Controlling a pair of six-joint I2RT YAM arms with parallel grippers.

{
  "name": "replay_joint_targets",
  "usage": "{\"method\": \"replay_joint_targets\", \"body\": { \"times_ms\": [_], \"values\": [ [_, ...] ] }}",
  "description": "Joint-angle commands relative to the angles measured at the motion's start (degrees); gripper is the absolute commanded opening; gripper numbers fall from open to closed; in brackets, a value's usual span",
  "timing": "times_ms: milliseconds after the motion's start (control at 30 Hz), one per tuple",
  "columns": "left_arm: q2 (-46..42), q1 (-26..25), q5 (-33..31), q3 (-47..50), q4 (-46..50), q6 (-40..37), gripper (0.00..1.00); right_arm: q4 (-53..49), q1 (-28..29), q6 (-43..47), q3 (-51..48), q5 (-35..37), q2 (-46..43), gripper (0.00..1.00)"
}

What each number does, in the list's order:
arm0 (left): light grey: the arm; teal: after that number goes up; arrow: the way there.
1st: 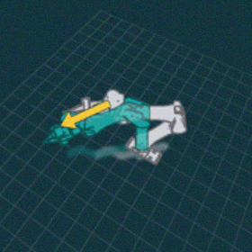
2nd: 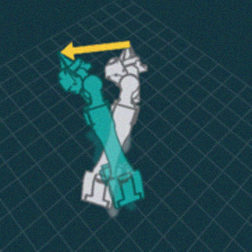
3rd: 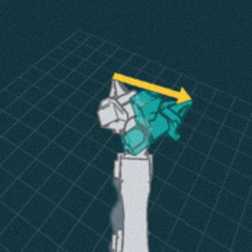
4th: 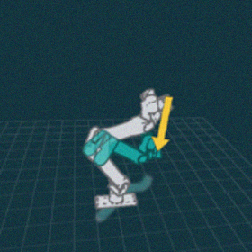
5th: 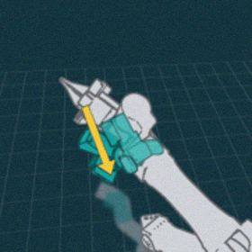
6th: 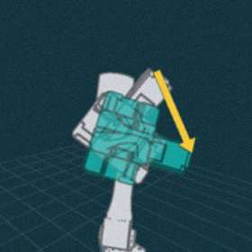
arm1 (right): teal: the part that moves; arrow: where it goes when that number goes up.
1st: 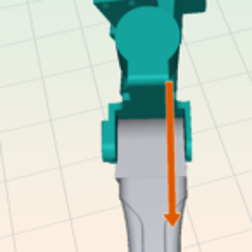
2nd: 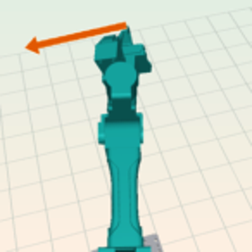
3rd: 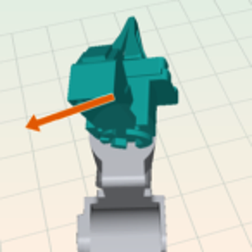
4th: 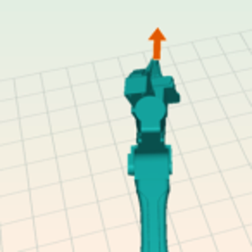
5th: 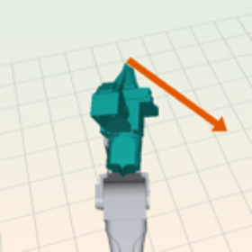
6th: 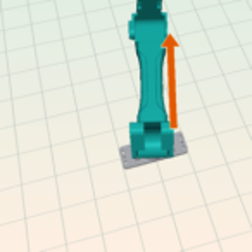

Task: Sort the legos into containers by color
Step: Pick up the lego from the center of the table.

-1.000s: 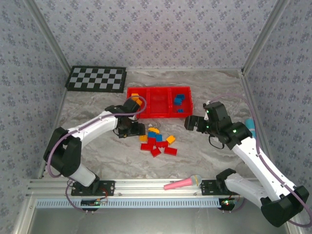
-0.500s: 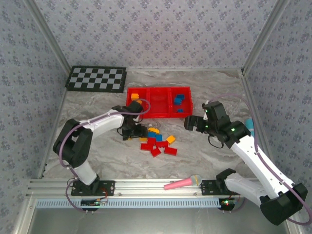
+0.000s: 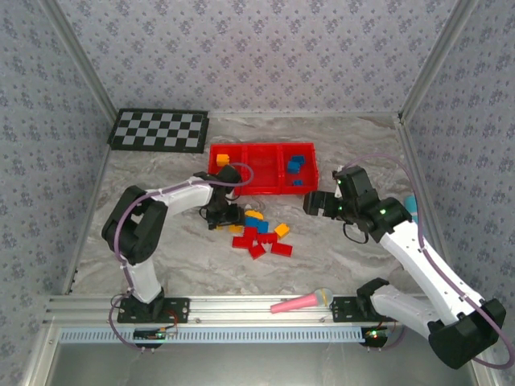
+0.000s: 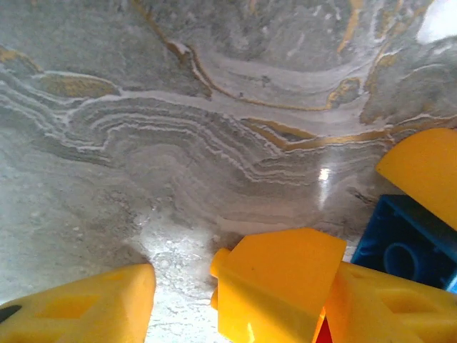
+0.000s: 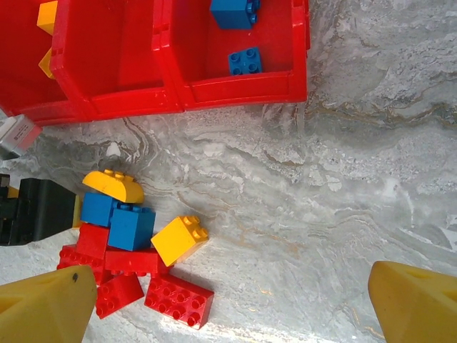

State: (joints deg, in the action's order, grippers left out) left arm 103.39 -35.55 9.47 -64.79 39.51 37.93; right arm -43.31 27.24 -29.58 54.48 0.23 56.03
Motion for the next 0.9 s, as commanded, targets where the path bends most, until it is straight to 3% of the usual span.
{"method": "replay_joint_targets", "body": {
  "times_ms": [0, 100, 333, 867],
  "values": [
    [1.3, 0.3, -0.7, 1.4, -3.1, 2.0, 0.58, -1.5, -0.3, 0.3, 0.8, 0.1, -0.6, 1.0],
    [0.5, 0.3, -1.8, 3.2, -5.0, 3.5, 0.48, -1.6, -0.5, 0.4, 0.4, -0.1, -0.7, 1.0],
    [-5.8, 0.4, -4.1, 10.6, -11.4, 9.1, 0.34, -2.4, -1.7, 1.9, 1.1, -0.9, 0.3, 1.0],
    [-28.1, 1.0, -18.5, 11.5, -6.1, 10.4, 0.26, -4.5, -1.5, -0.7, -2.7, 2.1, -5.1, 1.0]
  ]
}}
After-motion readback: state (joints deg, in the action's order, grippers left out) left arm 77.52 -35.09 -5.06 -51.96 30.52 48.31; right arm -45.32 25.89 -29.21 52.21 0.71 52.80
